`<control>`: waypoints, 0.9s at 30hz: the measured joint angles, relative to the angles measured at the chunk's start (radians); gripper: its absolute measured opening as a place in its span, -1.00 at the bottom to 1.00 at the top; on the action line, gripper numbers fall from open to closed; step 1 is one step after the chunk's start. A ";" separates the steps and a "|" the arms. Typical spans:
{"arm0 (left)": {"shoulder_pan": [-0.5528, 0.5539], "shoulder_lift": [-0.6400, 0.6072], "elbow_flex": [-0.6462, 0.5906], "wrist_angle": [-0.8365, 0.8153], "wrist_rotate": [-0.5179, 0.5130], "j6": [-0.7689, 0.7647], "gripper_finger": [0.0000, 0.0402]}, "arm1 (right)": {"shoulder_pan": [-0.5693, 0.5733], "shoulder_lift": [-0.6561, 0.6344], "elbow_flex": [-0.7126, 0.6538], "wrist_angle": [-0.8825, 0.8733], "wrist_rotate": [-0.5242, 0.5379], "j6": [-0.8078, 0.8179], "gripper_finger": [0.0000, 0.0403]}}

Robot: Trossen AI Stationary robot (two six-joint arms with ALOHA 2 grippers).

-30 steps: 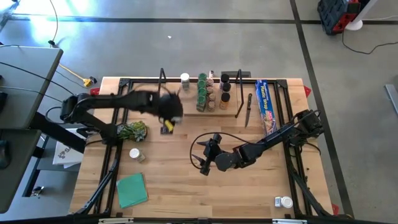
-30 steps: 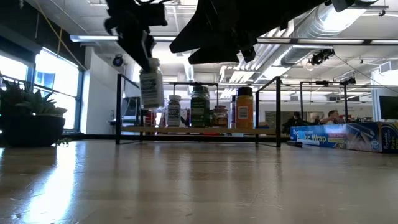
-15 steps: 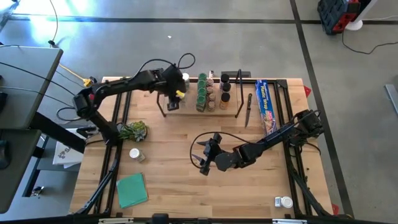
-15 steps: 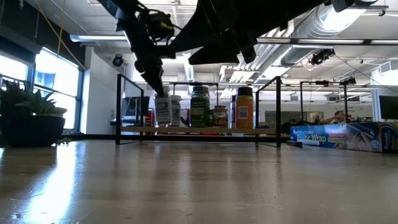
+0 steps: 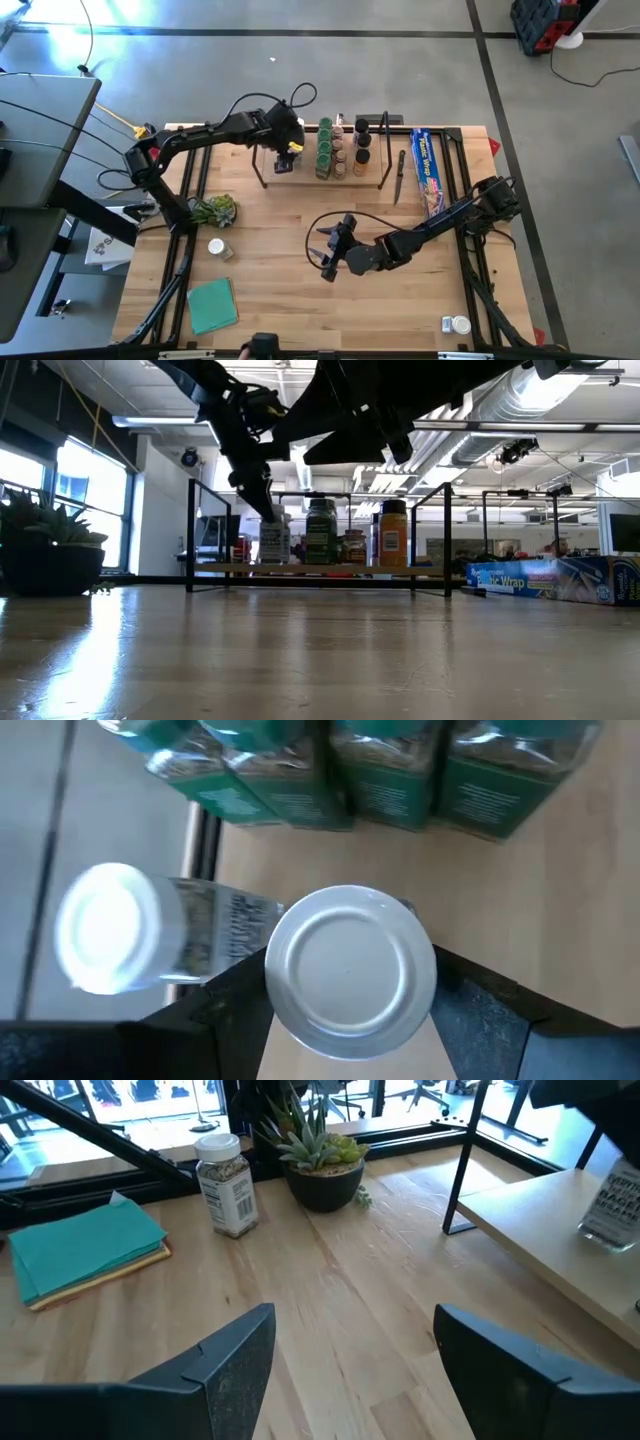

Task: Shelf spices
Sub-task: Put the white seasoning bottle on the shelf align with the other white seasoning bottle

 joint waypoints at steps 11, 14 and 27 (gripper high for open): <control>0.000 0.000 0.000 0.069 -0.031 0.063 0.20 | 0.000 0.000 0.000 0.000 0.000 0.013 0.33; 0.001 0.000 0.000 0.070 -0.031 0.066 0.20 | 0.000 0.000 0.000 0.000 0.000 0.013 0.33; 0.025 0.000 0.000 0.099 -0.016 0.073 0.34 | 0.000 0.000 0.000 0.001 0.000 0.016 0.33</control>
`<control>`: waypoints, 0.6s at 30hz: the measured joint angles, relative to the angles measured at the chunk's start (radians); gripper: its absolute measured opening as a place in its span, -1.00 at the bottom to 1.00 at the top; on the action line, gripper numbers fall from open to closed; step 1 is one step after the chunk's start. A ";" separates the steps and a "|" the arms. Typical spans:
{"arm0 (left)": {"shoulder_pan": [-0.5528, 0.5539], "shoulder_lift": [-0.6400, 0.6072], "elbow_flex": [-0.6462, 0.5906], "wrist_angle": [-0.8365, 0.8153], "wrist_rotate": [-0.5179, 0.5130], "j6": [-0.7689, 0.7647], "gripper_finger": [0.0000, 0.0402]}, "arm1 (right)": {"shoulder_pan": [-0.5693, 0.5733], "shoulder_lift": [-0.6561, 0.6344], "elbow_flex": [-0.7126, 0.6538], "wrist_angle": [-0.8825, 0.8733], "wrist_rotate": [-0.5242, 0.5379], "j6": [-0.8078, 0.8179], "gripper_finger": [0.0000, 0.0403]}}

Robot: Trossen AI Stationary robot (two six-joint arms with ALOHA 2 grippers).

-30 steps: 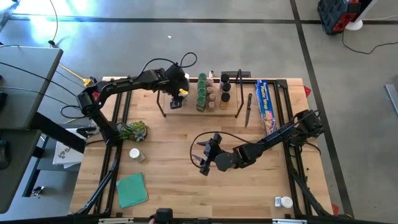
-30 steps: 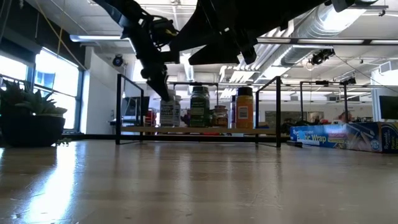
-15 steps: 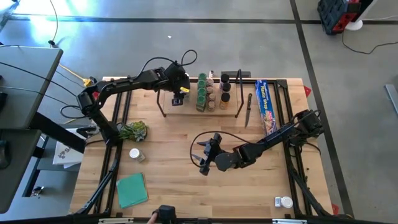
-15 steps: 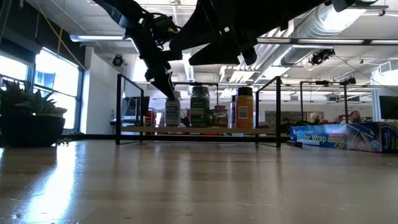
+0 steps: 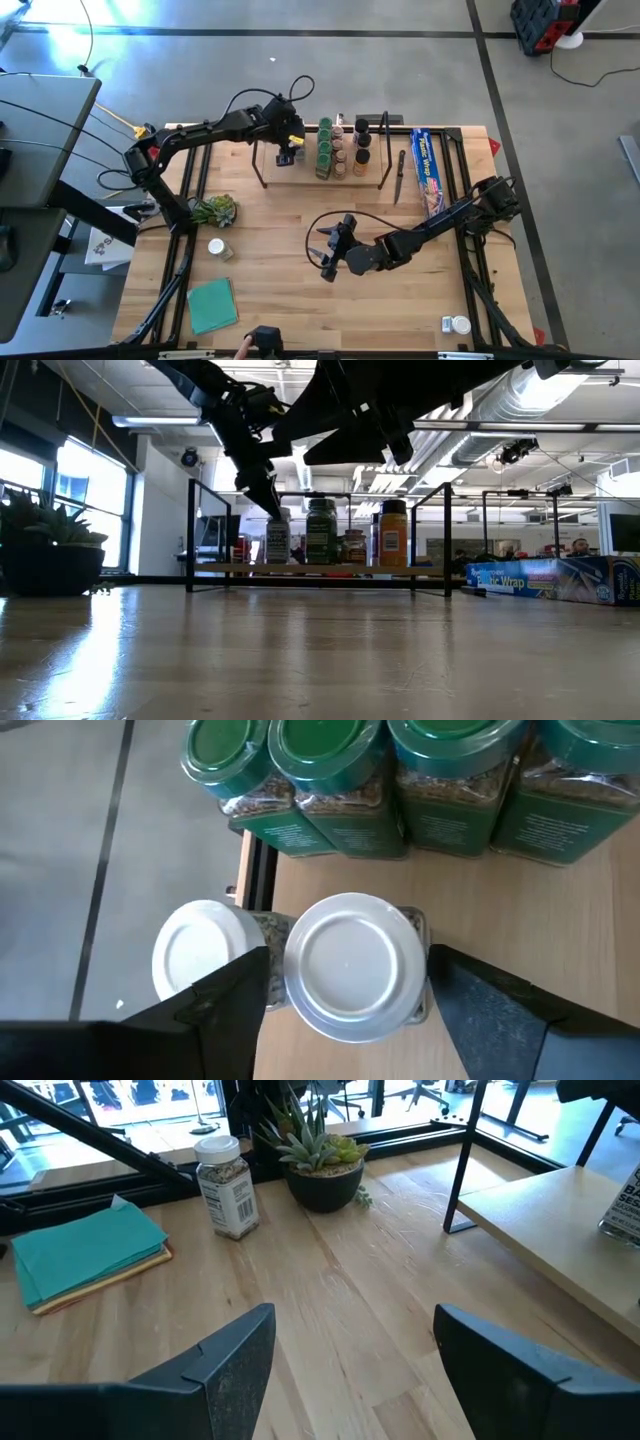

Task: Shelf spices
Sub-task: Put the white seasoning bottle on the shelf align with the other white seasoning bottle

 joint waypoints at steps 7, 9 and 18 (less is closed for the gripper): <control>-0.002 0.000 0.000 -0.001 -0.013 0.017 0.46 | 0.000 0.000 0.000 0.003 0.000 0.000 0.33; -0.008 0.000 0.000 -0.001 -0.040 0.028 0.46 | 0.000 0.000 0.000 0.003 0.000 0.000 0.33; -0.044 -0.001 0.000 -0.003 -0.124 0.045 0.46 | 0.000 0.000 0.000 0.003 0.000 0.000 0.33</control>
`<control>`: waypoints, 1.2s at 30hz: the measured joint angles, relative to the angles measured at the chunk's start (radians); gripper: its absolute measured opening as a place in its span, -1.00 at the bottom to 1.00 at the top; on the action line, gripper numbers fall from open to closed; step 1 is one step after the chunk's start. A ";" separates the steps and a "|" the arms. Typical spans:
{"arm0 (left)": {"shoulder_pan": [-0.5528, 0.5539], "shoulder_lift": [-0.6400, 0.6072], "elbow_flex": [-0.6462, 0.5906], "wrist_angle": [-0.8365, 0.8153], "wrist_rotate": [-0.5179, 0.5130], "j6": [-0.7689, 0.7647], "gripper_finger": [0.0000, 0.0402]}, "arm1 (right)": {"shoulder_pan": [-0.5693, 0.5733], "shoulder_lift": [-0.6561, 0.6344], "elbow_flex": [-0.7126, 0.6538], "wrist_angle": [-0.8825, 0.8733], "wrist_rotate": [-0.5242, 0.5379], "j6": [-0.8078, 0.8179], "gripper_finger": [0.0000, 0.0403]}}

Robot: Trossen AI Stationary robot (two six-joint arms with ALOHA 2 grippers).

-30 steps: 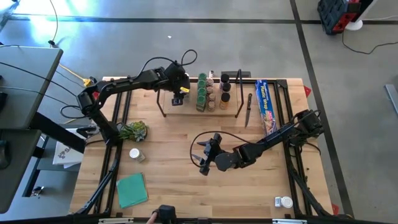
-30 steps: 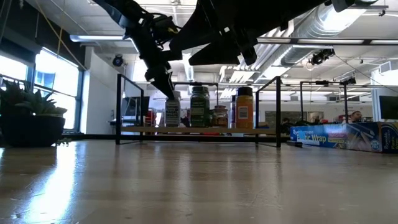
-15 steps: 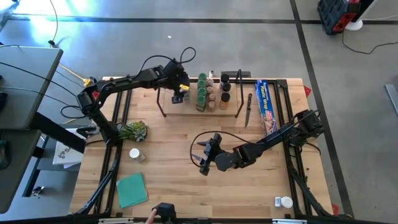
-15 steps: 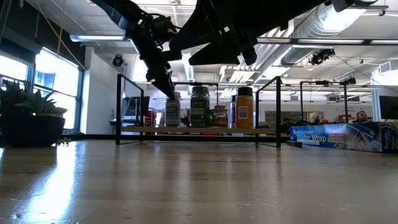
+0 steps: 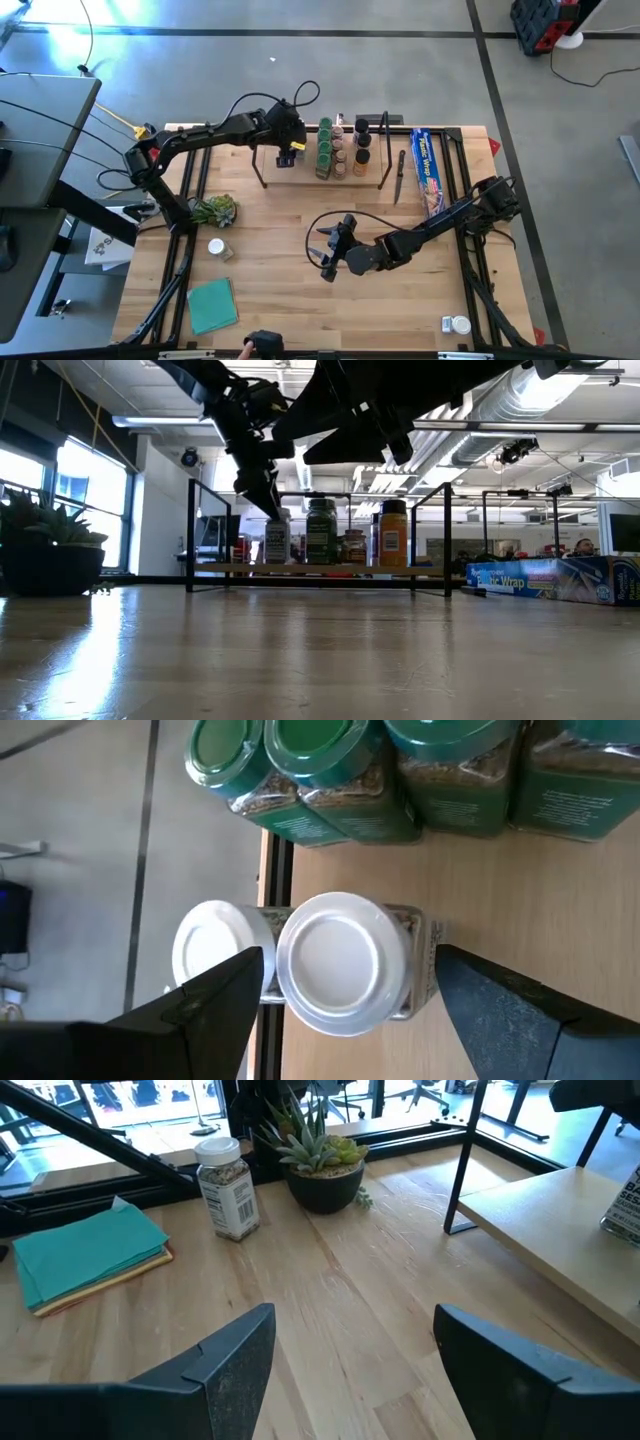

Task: Shelf spices
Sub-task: Put the white seasoning bottle on the shelf align with the other white seasoning bottle

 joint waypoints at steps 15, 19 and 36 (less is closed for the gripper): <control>-0.146 -0.281 -0.001 -0.170 -0.025 -0.118 0.46 | 0.000 0.000 0.000 0.000 0.000 -0.004 0.33; -0.269 -0.378 -0.001 -0.338 0.054 -0.188 0.46 | -0.005 0.000 0.000 0.000 0.000 -0.021 0.33; -0.940 -0.368 -0.043 -0.970 0.123 -0.521 0.46 | -0.033 0.000 0.000 0.090 -0.007 -0.174 0.33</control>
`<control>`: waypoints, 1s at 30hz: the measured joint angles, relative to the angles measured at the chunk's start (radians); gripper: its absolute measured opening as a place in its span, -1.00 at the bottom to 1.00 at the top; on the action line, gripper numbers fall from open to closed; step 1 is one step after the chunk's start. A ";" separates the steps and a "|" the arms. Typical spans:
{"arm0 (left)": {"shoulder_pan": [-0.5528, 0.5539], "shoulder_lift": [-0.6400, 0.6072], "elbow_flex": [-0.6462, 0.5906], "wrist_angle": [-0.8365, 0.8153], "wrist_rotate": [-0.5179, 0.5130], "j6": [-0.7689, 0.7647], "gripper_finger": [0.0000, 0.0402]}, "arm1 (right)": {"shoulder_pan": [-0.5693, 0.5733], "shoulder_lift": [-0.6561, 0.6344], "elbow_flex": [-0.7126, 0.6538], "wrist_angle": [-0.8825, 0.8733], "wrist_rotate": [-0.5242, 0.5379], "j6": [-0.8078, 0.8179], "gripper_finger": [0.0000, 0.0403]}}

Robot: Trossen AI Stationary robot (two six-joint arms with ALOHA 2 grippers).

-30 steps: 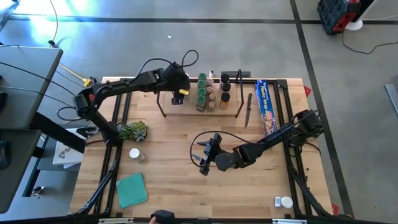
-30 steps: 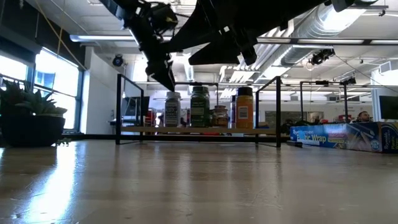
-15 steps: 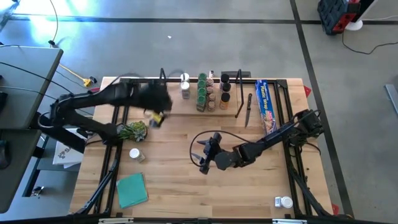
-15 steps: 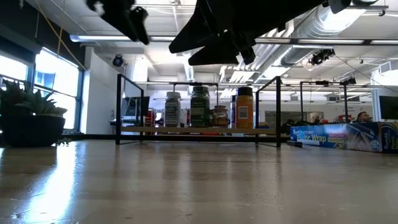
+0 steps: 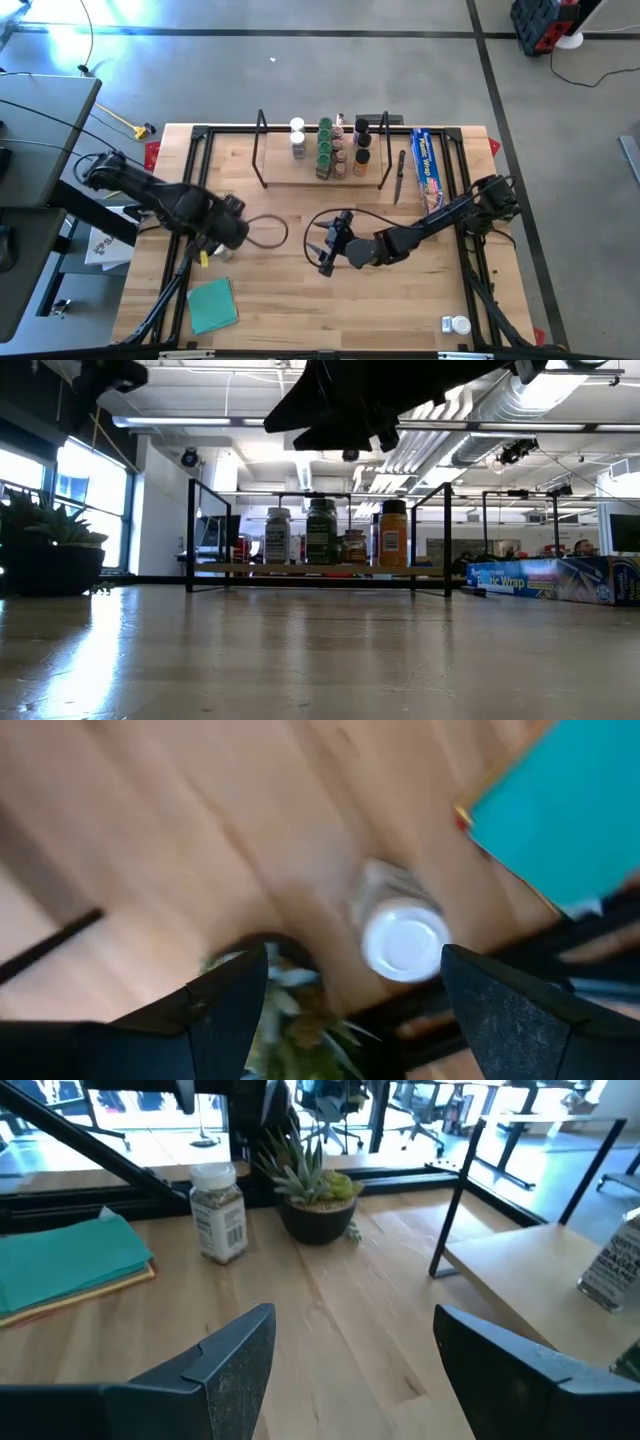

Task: Shelf spices
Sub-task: Put the white seasoning bottle on the shelf align with the other white seasoning bottle

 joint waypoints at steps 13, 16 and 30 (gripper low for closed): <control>-0.109 0.000 -0.256 0.050 0.035 -0.005 0.46 | 0.025 0.000 0.000 0.022 -0.026 -0.006 0.33; -0.117 0.000 -0.293 0.089 -0.018 -0.033 0.46 | 0.025 0.000 0.000 0.022 -0.025 -0.006 0.33; -0.112 0.001 -0.332 0.234 -0.026 -0.040 0.45 | 0.025 0.000 0.000 0.022 -0.024 -0.003 0.33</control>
